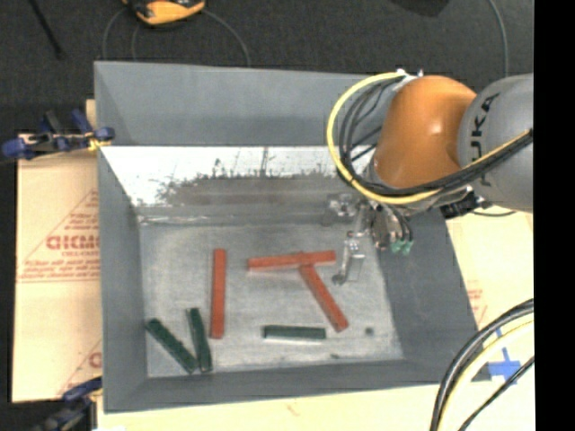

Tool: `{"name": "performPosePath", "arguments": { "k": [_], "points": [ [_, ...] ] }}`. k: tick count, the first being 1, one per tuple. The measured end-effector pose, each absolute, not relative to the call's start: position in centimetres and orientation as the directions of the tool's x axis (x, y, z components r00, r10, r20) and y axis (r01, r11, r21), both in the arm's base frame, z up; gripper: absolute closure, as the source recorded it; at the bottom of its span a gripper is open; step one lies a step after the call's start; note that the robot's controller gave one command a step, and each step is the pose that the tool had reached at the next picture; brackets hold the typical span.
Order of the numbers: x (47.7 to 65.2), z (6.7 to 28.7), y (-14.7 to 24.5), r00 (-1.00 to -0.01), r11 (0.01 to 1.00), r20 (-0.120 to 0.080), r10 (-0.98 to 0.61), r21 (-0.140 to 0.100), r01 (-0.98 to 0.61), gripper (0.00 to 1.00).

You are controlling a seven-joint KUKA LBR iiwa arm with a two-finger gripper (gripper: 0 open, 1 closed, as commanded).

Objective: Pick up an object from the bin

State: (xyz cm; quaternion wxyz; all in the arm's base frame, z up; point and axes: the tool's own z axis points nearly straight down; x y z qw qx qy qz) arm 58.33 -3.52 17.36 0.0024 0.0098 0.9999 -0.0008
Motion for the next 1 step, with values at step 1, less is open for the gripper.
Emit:
{"name": "performPosePath", "arguments": {
  "k": [1],
  "points": [
    [58.33,17.36,-3.51,-1.000,1.000,-0.005,0.020,-0.001,0.020,0.00]
  ]
}}
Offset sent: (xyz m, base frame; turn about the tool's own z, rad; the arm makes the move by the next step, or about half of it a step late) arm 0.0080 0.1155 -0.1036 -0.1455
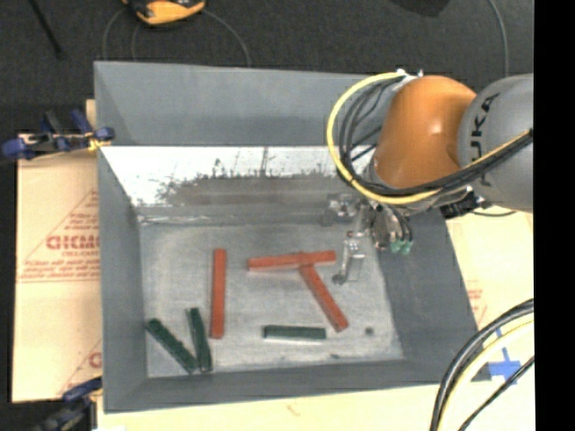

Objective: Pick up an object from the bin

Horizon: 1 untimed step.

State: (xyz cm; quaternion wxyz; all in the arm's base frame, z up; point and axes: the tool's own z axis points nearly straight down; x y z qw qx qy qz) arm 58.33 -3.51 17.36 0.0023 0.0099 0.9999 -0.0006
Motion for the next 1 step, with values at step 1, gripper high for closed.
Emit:
{"name": "performPosePath", "arguments": {
  "k": [1],
  "points": [
    [58.86,14.03,0.18,-1.000,1.000,-0.012,-0.028,-0.004,-0.028,0.00]
  ]
}}
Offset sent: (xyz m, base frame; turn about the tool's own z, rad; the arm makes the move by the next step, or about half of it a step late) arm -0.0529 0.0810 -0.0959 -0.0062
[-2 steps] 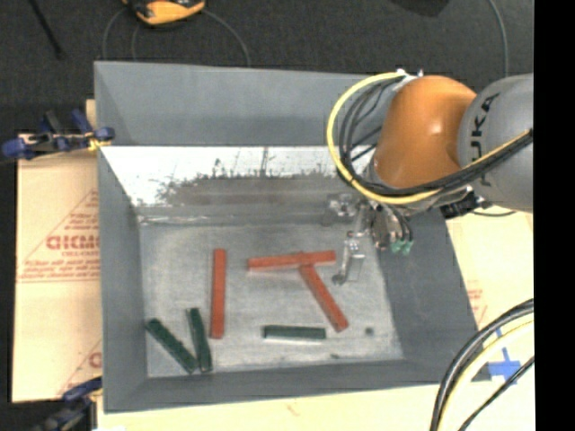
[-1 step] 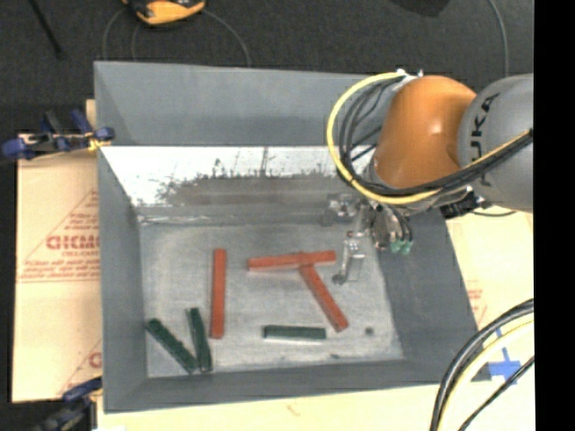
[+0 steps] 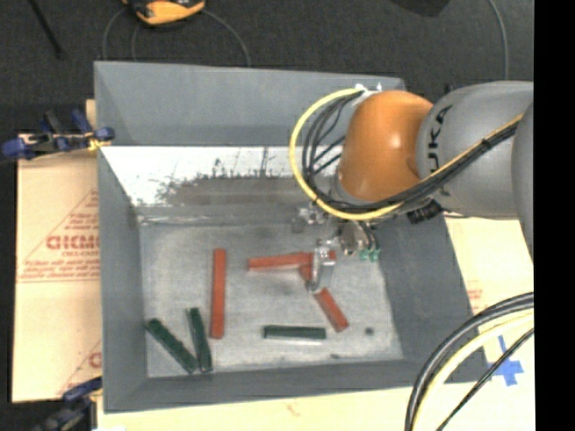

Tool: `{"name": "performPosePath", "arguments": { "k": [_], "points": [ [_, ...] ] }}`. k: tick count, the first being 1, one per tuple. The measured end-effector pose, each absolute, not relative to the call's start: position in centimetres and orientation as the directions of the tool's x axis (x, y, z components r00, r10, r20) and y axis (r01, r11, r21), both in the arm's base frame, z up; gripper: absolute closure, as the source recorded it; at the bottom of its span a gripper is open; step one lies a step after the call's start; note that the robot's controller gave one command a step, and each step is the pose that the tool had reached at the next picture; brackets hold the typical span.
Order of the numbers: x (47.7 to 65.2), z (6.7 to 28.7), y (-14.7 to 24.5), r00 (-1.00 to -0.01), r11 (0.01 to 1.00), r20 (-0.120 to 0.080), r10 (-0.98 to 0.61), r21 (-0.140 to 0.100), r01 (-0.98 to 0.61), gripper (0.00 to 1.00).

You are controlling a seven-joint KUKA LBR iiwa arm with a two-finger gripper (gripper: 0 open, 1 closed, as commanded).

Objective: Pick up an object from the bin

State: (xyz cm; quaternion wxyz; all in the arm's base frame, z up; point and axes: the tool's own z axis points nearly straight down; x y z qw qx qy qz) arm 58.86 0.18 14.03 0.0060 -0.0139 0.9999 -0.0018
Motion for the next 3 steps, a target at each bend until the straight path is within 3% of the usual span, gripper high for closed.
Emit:
{"name": "performPosePath", "arguments": {
  "k": [1,2,3],
  "points": [
    [54.9,9.4,3.7,-1.000,1.000,-0.006,-0.008,0.003,-0.008,0.00],
    [64.3,7.4,3.9,-1.000,1.000,-0.010,-0.004,0.001,-0.005,1.00],
    [64.3,7.4,3.9,-1.000,1.000,-0.009,-0.004,0.001,-0.004,1.00]
  ]
}}
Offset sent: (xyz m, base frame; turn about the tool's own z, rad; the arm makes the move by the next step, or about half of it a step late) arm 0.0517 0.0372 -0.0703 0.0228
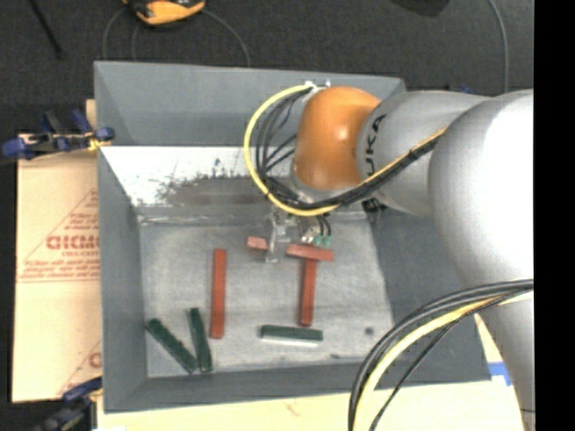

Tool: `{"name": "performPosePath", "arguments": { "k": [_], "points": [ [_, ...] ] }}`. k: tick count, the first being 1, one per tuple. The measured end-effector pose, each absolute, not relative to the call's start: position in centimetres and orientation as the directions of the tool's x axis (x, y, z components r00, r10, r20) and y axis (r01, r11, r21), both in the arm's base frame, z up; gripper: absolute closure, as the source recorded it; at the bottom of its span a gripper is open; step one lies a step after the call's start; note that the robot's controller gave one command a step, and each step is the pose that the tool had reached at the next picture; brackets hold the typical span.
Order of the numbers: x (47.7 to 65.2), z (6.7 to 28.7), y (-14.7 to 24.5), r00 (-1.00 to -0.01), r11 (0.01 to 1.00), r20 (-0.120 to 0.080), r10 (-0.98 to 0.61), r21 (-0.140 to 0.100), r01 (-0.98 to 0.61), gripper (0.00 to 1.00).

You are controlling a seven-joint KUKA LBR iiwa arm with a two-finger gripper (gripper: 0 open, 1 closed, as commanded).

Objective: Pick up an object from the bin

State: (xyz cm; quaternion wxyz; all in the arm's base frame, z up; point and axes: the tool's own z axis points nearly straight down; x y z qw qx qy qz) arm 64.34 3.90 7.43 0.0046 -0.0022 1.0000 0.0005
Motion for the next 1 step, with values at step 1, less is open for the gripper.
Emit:
{"name": "performPosePath", "arguments": {
  "k": [1],
  "points": [
    [63.96,23.97,0.92,-0.999,0.999,-0.013,0.043,0.001,0.043,1.00]
  ]
}}
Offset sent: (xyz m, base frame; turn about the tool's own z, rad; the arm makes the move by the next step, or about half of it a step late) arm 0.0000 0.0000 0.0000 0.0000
